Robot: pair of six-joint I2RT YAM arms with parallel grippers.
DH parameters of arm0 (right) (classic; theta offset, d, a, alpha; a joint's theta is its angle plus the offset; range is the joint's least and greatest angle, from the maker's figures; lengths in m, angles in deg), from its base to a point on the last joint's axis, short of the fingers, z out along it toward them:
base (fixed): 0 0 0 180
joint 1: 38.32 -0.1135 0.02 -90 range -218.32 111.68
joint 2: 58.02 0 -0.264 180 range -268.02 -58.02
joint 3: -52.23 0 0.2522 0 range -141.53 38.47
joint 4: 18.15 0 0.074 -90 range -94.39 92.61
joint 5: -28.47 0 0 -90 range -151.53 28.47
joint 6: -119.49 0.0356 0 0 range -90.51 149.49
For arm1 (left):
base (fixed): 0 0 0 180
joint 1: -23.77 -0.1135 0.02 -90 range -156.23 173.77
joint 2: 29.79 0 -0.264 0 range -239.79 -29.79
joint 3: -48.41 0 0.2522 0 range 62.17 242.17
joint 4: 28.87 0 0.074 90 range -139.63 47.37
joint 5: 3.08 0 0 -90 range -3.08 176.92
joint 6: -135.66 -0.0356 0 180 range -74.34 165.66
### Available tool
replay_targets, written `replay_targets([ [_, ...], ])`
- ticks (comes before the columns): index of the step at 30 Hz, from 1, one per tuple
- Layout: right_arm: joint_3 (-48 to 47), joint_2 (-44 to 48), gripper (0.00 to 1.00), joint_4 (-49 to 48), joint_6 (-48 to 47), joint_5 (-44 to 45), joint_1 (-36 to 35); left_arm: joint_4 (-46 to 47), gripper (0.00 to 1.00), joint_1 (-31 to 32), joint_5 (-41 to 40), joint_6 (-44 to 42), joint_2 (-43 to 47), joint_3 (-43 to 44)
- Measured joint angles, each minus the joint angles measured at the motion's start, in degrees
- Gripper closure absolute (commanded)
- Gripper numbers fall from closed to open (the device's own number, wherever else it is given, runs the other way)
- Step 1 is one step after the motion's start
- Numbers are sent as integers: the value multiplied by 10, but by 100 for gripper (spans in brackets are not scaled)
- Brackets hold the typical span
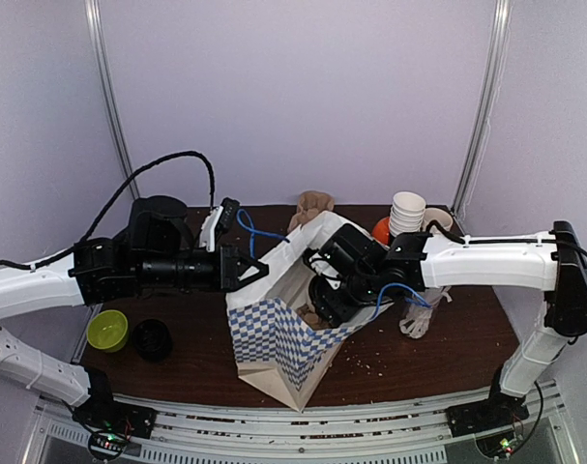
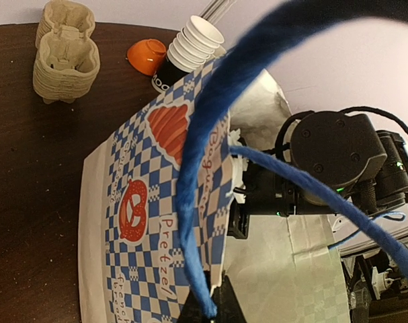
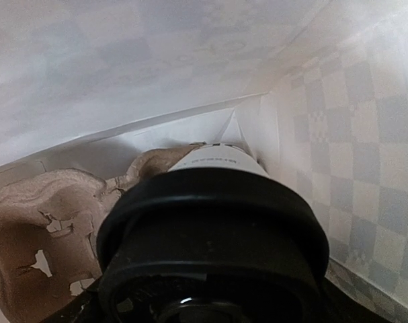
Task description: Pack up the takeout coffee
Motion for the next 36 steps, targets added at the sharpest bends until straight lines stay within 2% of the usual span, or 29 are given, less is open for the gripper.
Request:
replay_targets([
  [27,-37,-57,23,-3,-10,-10,4,-32,100,-3,-40,-12,3,3],
  [31,-38,-58,20,-4,-11,-10,4,-33,100,-3,-42,-15,3,3],
  [36,-41,-58,11,-2,-11,-10,3,-33,100,-3,-43,-17,4,3],
])
